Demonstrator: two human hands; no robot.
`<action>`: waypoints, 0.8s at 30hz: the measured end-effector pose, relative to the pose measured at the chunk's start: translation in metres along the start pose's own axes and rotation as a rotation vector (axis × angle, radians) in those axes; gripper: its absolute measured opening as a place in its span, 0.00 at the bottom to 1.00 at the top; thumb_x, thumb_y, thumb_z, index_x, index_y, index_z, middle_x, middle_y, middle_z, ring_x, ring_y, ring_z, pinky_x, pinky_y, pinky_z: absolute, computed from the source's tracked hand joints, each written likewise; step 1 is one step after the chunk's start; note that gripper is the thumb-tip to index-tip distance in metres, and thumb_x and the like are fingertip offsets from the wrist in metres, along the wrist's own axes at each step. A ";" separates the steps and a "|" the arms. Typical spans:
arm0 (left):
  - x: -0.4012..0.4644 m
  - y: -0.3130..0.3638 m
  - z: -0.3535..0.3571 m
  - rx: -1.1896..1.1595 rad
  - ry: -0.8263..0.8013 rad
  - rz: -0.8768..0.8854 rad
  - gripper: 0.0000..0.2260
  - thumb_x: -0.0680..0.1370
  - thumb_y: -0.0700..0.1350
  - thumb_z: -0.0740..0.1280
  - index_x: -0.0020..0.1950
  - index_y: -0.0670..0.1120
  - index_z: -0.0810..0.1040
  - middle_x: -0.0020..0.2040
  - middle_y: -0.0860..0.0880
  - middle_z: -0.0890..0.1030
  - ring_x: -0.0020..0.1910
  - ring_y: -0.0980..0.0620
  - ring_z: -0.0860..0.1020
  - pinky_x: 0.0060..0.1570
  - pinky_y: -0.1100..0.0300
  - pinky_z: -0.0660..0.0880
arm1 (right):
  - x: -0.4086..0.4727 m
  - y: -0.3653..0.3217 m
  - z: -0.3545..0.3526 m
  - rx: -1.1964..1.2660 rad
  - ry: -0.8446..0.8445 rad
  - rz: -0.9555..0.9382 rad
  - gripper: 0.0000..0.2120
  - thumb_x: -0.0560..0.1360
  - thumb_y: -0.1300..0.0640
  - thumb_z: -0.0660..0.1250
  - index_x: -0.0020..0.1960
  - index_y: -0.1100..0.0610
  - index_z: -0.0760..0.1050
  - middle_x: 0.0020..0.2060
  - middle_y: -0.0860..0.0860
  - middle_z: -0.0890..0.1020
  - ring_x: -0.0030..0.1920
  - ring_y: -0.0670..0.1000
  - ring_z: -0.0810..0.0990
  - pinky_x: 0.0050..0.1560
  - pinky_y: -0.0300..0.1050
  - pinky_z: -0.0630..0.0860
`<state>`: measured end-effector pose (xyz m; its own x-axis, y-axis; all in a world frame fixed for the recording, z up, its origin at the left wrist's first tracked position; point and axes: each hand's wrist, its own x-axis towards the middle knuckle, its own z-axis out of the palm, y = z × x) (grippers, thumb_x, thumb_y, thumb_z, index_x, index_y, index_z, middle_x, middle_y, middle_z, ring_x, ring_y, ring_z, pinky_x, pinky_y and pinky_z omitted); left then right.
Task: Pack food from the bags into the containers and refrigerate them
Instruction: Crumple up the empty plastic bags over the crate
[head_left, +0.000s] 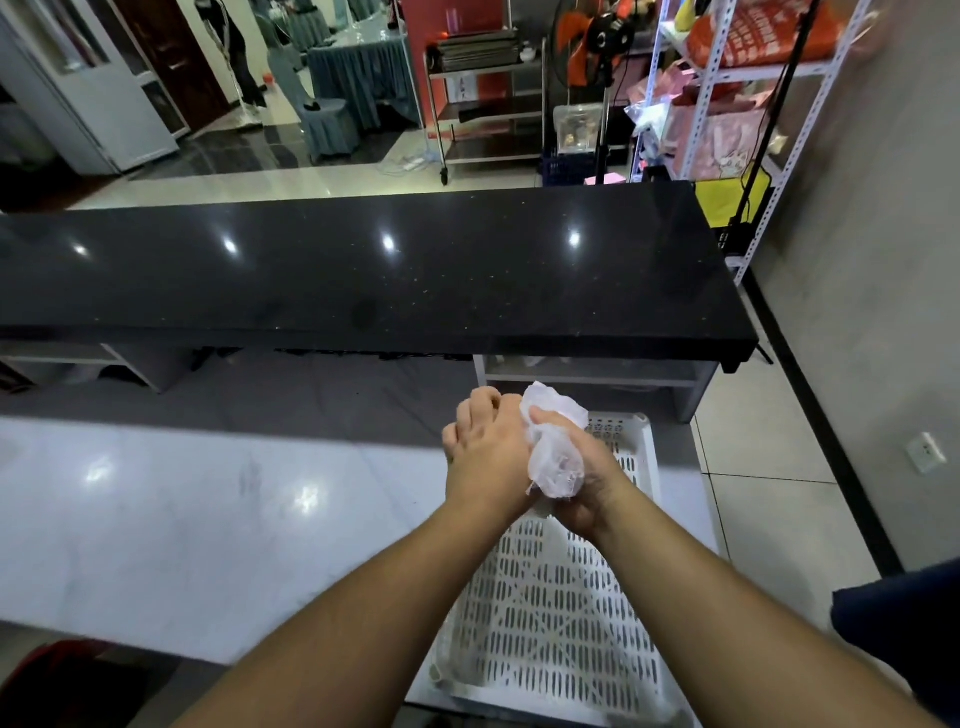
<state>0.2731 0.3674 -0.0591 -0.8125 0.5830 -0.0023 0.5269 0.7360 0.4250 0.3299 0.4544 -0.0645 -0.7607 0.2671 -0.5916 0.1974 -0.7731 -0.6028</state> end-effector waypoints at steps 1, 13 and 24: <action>-0.002 0.001 -0.003 -0.139 -0.057 -0.029 0.23 0.76 0.56 0.69 0.69 0.54 0.69 0.65 0.53 0.67 0.66 0.51 0.68 0.69 0.51 0.68 | 0.004 0.001 -0.002 -0.018 0.049 -0.030 0.19 0.76 0.54 0.73 0.62 0.64 0.80 0.50 0.61 0.86 0.49 0.60 0.86 0.47 0.54 0.83; -0.012 0.015 -0.002 -1.018 0.066 -0.234 0.19 0.84 0.48 0.61 0.75 0.60 0.70 0.69 0.52 0.78 0.66 0.54 0.79 0.65 0.55 0.79 | 0.003 -0.004 0.019 0.222 0.055 -0.186 0.22 0.81 0.46 0.62 0.61 0.63 0.82 0.54 0.61 0.86 0.53 0.59 0.87 0.53 0.53 0.83; -0.016 0.019 -0.006 -0.800 0.045 -0.159 0.18 0.79 0.56 0.60 0.66 0.57 0.79 0.59 0.58 0.83 0.58 0.61 0.81 0.58 0.59 0.79 | 0.004 0.001 0.018 -0.040 0.080 -0.103 0.10 0.77 0.53 0.65 0.48 0.56 0.83 0.43 0.56 0.84 0.45 0.55 0.85 0.47 0.49 0.79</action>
<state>0.2945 0.3701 -0.0453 -0.8808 0.4653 -0.0874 0.0813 0.3305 0.9403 0.3160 0.4445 -0.0579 -0.7271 0.3902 -0.5648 0.1459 -0.7162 -0.6825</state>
